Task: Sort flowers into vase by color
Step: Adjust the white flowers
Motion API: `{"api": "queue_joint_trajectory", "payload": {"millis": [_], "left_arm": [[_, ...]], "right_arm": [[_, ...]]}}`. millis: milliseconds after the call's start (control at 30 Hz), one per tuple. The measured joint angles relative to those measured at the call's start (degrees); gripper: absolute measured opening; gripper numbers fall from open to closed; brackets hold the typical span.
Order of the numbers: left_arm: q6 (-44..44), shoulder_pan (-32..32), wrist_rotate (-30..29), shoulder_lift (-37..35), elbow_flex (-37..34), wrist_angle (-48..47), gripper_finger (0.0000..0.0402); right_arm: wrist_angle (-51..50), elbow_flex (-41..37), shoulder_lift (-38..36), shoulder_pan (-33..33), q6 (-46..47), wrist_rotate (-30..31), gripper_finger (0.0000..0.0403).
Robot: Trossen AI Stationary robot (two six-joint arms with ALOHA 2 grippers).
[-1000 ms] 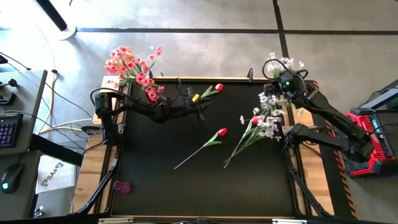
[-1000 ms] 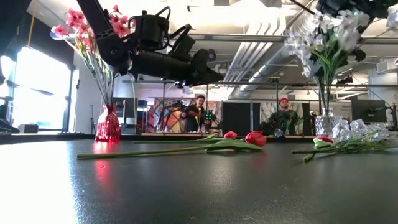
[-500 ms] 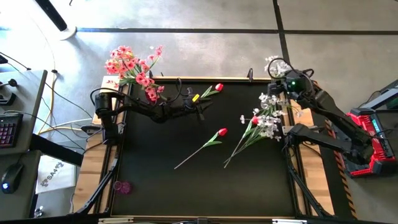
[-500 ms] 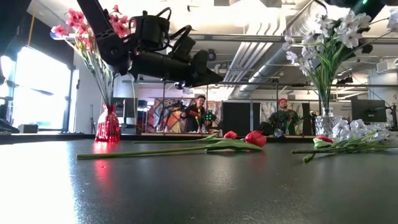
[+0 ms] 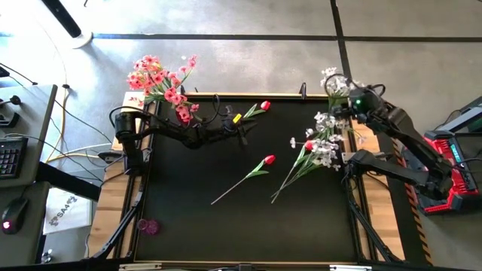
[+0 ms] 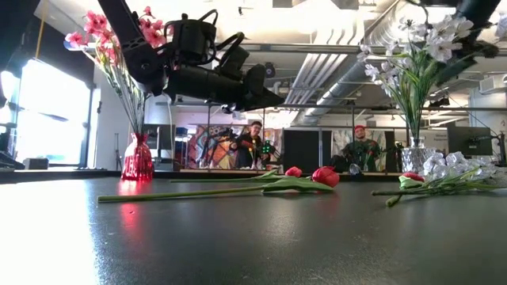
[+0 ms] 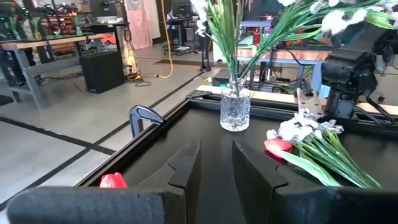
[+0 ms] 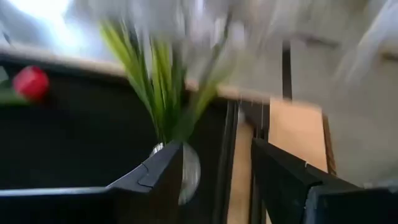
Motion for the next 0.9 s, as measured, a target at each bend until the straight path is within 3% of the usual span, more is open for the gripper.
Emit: {"api": "queue_joint_trajectory", "payload": {"millis": [300, 633, 900], "left_arm": [[0.00, 0.02, -1.83, 0.00, 0.00, 1.03, 0.0078], [-1.55, 0.01, -1.82, -0.02, 0.00, 1.51, 0.0078], [-2.12, 0.00, -1.83, -0.02, 0.00, 1.46, 0.0078]], "right_arm": [[-6.09, -2.97, 0.03, 0.00, 2.07, -1.12, 0.0137], [3.85, -3.16, -1.27, 0.00, 1.70, 8.94, 0.0096], [9.71, -3.16, -5.48, 0.01, -3.24, 21.85, 0.0094]]}}
